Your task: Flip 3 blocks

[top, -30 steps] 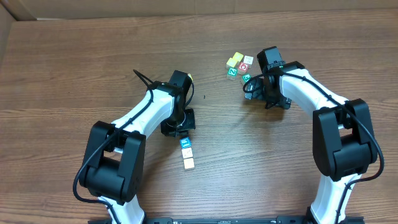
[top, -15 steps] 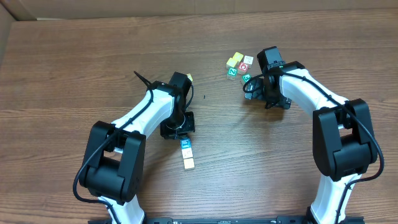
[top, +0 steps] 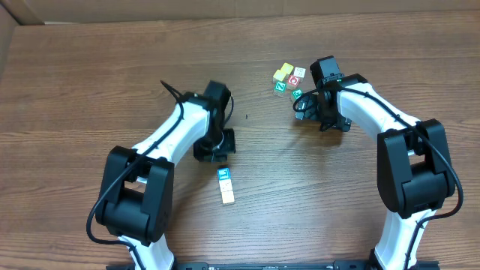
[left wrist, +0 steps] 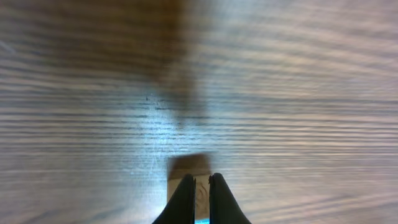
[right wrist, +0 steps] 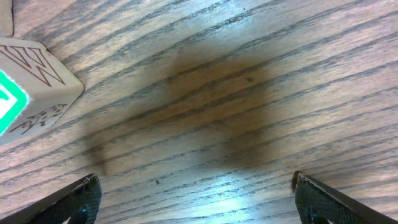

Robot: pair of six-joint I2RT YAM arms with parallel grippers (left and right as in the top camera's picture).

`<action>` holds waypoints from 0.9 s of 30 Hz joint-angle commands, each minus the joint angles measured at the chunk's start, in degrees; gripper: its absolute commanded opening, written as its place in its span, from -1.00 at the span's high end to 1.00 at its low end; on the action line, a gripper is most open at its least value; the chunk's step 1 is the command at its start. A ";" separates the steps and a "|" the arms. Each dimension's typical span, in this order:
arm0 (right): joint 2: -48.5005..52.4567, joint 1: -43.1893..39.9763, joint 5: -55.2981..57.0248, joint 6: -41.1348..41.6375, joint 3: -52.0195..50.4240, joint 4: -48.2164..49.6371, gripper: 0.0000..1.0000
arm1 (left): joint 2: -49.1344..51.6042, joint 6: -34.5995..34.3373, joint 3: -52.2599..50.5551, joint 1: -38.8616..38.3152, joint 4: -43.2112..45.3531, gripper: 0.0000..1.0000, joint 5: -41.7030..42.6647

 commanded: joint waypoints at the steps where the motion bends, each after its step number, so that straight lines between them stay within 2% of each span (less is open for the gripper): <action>1: -0.57 -0.33 0.59 0.13 0.37 0.37 -1.00 | 0.07 -1.44 8.26 1.88 -3.72 0.91 -2.32; 4: -0.57 -0.33 0.59 0.13 0.37 0.35 -1.00 | 0.07 -4.70 17.11 3.32 -11.76 0.92 -7.13; 8: -0.57 -0.33 0.50 0.20 0.37 0.50 -1.00 | -1.29 -6.45 22.86 4.61 -19.06 0.92 -12.70; 12: -0.57 -0.33 -4.50 0.59 0.37 2.05 -1.00 | -2.67 -4.20 22.88 4.85 -20.22 0.92 -10.36; 16: -0.57 -0.33 -14.16 0.57 0.37 -2.69 -1.00 | -2.23 -3.80 20.39 3.58 -18.51 0.92 -9.88; 17: -0.57 -0.33 -16.33 0.55 0.39 -4.74 -0.90 | -2.05 -3.85 18.01 2.47 -15.56 0.92 -9.77; 18: -0.57 -0.33 -16.70 0.55 0.37 -6.32 -0.56 | -1.88 -4.07 16.74 1.90 -14.10 0.92 -9.70; 19: -0.57 -0.33 -16.72 0.55 0.37 -8.11 -0.33 | -1.60 -4.55 15.74 1.40 -13.18 0.92 -9.79; 20: -0.57 -0.33 -16.24 0.52 0.37 -9.75 -0.29 | -1.16 -4.96 14.64 0.92 -12.24 0.92 -9.79; 22: -0.57 -0.31 -13.88 -0.24 0.37 -12.31 0.03 | -0.04 -5.68 12.50 0.13 -10.64 0.92 -9.64; 25: -0.57 -0.33 -8.22 -1.07 0.31 -14.91 0.30 | 2.19 -5.79 10.67 -0.74 -8.68 0.92 -7.50; 27: -0.57 -0.33 -4.20 -1.16 0.28 -15.93 0.34 | 4.46 -5.73 10.58 -1.20 -7.82 0.92 -5.11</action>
